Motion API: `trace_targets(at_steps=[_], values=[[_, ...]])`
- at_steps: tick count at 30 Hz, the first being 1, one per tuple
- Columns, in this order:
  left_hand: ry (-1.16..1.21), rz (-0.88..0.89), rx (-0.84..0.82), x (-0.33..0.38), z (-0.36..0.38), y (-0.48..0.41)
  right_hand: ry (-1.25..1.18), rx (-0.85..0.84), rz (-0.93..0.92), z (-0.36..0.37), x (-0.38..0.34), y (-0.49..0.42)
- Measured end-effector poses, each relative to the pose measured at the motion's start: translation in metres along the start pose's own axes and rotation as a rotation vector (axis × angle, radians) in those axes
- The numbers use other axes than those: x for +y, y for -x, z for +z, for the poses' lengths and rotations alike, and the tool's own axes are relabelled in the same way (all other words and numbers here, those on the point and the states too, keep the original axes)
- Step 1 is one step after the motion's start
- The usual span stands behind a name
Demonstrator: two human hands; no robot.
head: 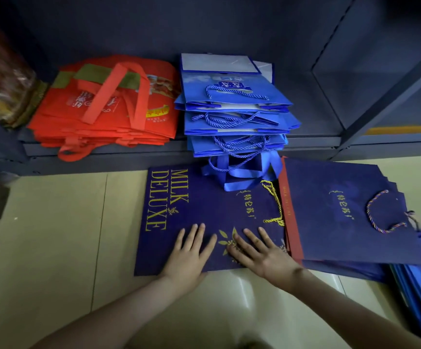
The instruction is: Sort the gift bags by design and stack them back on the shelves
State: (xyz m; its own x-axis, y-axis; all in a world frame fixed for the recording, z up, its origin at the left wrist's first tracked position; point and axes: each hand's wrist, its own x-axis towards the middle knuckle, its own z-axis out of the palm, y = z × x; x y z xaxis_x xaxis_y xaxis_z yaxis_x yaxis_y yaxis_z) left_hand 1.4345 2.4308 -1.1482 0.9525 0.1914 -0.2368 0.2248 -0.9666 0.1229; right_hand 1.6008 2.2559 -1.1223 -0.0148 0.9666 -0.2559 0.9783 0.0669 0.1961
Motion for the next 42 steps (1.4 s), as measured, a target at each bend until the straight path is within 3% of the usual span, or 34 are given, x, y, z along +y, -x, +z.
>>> trace_targets(at_steps=[3, 11, 14, 17, 21, 28, 32, 39, 42], values=[[-0.082, 0.011, 0.012, 0.003, -0.011, 0.0, 0.025, 0.131, -0.044, -0.012, 0.008, 0.005], [-0.402, 0.157, 0.217, 0.006, -0.079, 0.012, -0.027, 0.154, 0.019, -0.049, 0.016, 0.007], [-0.451, 0.184, 0.177, 0.001, -0.108, 0.012, -0.071, 0.199, 0.13, -0.08, 0.012, 0.005], [-0.484, 0.246, 0.015, 0.007, -0.161, 0.019, -0.13, 0.249, 0.249, -0.118, 0.008, 0.007], [-0.291, 0.175, -0.146, 0.007, -0.219, 0.028, -0.123, 0.358, 0.212, -0.169, 0.02, 0.012], [-0.018, 0.105, -0.148, -0.011, -0.249, 0.038, 0.008, 0.208, 0.202, -0.196, 0.036, -0.016], [-0.111, 0.018, 0.014, -0.007, -0.237, 0.039, -0.064, 0.129, 0.167, -0.202, 0.037, -0.028], [-0.14, 0.04, -0.005, 0.002, -0.231, 0.041, -0.07, 0.008, 0.163, -0.204, 0.037, -0.023], [-0.193, 0.078, 0.007, 0.005, -0.239, 0.045, -0.022, 0.107, 0.053, -0.206, 0.039, -0.016]])
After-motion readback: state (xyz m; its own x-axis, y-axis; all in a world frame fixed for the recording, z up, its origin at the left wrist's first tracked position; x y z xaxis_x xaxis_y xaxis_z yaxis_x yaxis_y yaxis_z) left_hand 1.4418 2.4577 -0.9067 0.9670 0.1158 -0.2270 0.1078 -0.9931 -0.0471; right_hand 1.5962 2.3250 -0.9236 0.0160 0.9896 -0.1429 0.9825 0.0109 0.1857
